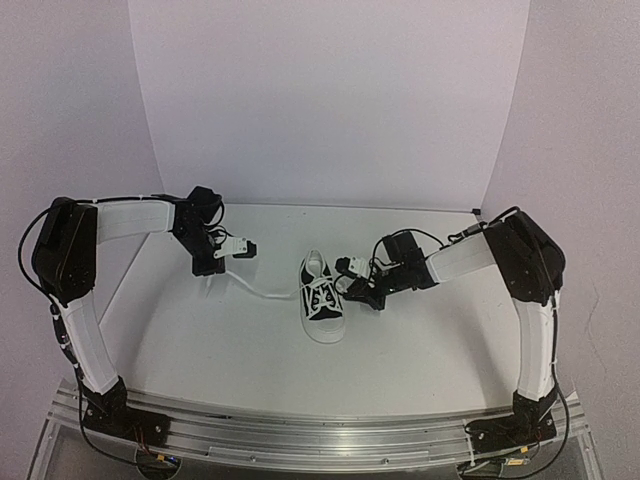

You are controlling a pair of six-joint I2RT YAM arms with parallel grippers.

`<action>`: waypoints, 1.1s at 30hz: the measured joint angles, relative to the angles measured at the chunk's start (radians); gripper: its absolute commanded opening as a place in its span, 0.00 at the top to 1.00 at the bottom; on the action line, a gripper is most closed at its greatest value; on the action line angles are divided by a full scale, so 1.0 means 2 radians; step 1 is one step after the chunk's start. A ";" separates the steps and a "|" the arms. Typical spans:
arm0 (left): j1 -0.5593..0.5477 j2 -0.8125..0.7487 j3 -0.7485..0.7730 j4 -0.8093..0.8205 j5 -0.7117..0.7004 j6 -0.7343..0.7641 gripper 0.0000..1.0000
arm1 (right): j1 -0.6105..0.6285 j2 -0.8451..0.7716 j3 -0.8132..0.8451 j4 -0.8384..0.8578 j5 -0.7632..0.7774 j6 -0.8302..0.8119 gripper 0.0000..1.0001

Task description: Tie the shoes

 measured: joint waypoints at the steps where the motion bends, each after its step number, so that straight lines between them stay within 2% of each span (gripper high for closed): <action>1: 0.000 0.000 0.001 0.000 0.000 0.000 1.00 | 0.000 0.000 0.000 0.000 0.002 0.000 1.00; 8: 0.000 0.000 0.001 0.013 -0.008 0.000 1.00 | -0.004 -0.011 -0.014 0.001 0.035 0.009 1.00; 14: 0.002 -0.002 -0.001 0.032 -0.037 0.007 1.00 | -0.025 -0.073 -0.060 -0.017 0.063 0.012 1.00; 22: 0.024 -0.029 -0.010 0.034 -0.072 0.015 1.00 | -0.058 -0.147 -0.071 -0.073 0.118 0.004 1.00; 33: 0.037 -0.061 -0.051 0.034 -0.092 0.022 1.00 | -0.159 -0.169 -0.071 -0.152 0.162 -0.014 1.00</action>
